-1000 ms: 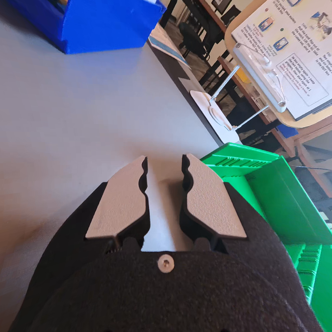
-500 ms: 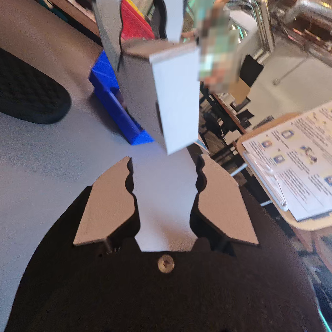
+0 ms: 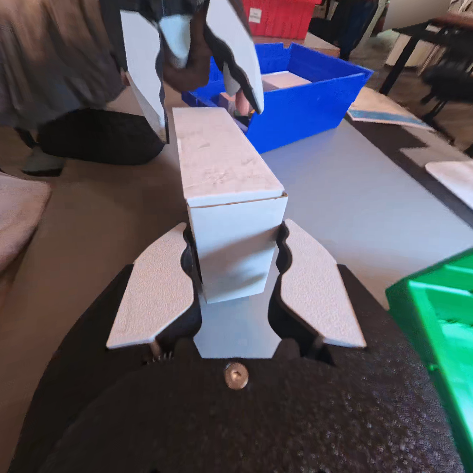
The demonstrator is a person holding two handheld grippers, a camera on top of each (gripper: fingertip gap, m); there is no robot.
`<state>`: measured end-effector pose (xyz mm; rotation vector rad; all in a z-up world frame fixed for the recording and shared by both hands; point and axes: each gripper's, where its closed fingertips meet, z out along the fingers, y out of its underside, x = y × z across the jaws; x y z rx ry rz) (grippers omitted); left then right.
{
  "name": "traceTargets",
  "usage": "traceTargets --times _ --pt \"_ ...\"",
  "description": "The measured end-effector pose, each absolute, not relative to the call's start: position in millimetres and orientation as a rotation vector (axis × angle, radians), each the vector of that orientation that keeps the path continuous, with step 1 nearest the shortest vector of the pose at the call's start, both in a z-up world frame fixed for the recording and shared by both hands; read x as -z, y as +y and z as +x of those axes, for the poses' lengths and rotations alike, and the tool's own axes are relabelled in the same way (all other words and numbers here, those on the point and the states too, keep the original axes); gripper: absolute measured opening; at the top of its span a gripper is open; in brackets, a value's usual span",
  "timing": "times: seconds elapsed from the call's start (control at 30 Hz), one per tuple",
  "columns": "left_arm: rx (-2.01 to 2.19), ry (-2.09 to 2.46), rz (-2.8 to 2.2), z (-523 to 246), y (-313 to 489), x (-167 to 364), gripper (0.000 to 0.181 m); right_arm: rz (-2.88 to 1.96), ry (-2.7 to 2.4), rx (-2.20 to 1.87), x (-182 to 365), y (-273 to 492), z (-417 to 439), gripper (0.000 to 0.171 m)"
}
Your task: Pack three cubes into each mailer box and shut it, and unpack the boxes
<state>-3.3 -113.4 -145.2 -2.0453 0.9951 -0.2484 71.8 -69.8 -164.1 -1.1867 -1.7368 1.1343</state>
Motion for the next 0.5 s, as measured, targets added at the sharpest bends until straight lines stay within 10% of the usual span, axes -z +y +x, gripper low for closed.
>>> traceTargets --times 0.5 --pt "0.37 0.71 -1.913 11.2 -89.3 191.3 0.075 -1.185 -1.594 -0.855 129.9 -32.1 86.9 0.071"
